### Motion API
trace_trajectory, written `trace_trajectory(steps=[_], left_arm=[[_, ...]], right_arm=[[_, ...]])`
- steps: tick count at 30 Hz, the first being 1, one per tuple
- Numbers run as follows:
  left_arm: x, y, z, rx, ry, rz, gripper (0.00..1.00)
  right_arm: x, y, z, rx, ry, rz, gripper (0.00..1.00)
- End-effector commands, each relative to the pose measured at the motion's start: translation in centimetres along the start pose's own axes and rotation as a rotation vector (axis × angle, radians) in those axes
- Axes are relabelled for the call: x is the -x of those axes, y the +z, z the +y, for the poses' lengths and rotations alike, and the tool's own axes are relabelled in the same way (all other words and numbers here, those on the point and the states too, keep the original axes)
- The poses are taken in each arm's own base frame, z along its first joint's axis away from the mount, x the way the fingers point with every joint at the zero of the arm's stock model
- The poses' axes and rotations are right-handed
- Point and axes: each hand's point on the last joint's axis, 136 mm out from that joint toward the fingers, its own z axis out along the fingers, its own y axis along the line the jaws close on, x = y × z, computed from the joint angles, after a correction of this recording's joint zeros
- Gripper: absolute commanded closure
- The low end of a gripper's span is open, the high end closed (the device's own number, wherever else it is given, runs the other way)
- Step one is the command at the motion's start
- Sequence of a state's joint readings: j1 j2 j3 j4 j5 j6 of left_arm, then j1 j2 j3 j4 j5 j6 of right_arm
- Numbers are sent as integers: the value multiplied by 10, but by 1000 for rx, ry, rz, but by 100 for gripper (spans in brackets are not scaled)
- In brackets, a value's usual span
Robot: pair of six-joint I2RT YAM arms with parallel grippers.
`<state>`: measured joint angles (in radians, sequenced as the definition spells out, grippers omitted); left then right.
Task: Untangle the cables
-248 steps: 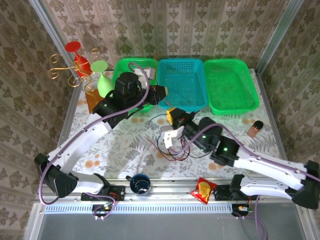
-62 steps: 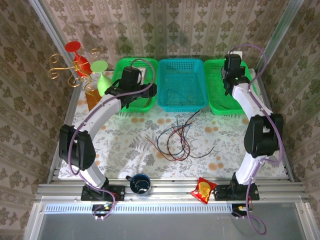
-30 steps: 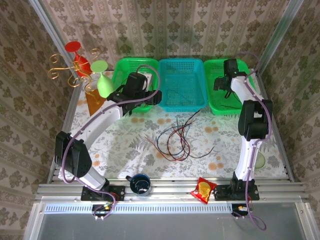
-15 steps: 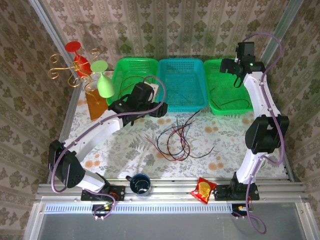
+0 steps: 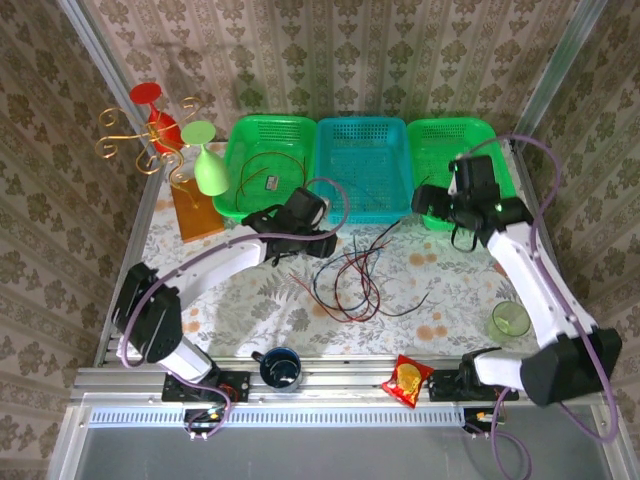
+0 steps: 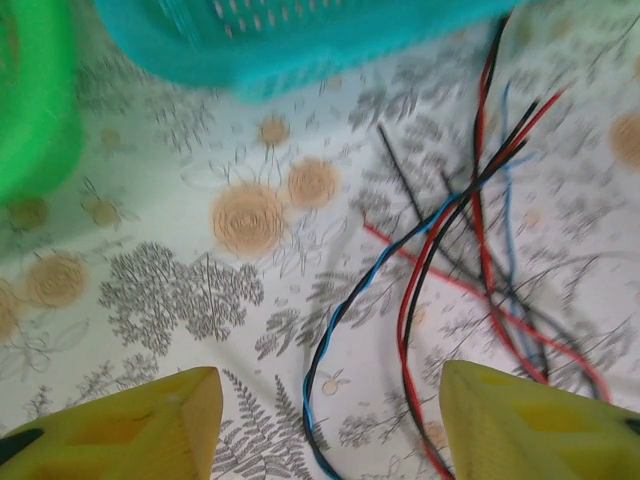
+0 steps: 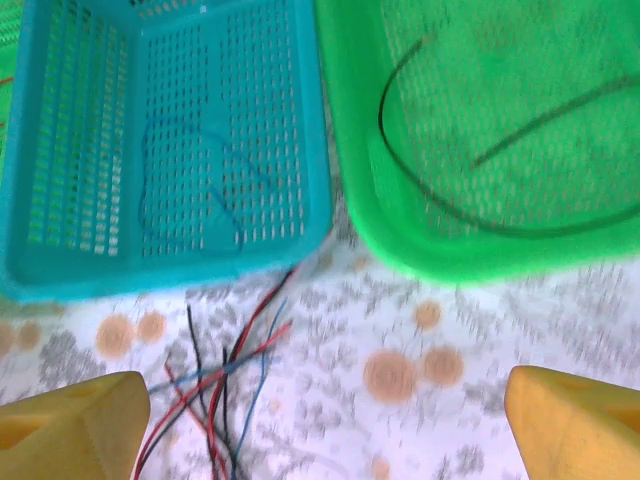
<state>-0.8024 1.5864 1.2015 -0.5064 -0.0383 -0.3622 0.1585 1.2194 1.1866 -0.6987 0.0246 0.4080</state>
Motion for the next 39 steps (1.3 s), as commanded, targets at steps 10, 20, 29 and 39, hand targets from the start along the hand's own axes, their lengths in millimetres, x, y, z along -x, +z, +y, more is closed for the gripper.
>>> trace_trajectory(steps=[10, 20, 29, 39], left_arm=[[-46, 78, 11, 78, 174, 155, 53], [-64, 91, 21, 124, 275, 183, 71], [-71, 103, 6, 146, 376, 208, 80], [-27, 62, -4, 138, 403, 69, 100]], right_arm=[[-44, -14, -4, 59, 98, 28, 7], [-50, -17, -8, 56, 113, 22, 7], [-53, -16, -9, 49, 113, 30, 6], [-51, -21, -6, 92, 110, -22, 5]])
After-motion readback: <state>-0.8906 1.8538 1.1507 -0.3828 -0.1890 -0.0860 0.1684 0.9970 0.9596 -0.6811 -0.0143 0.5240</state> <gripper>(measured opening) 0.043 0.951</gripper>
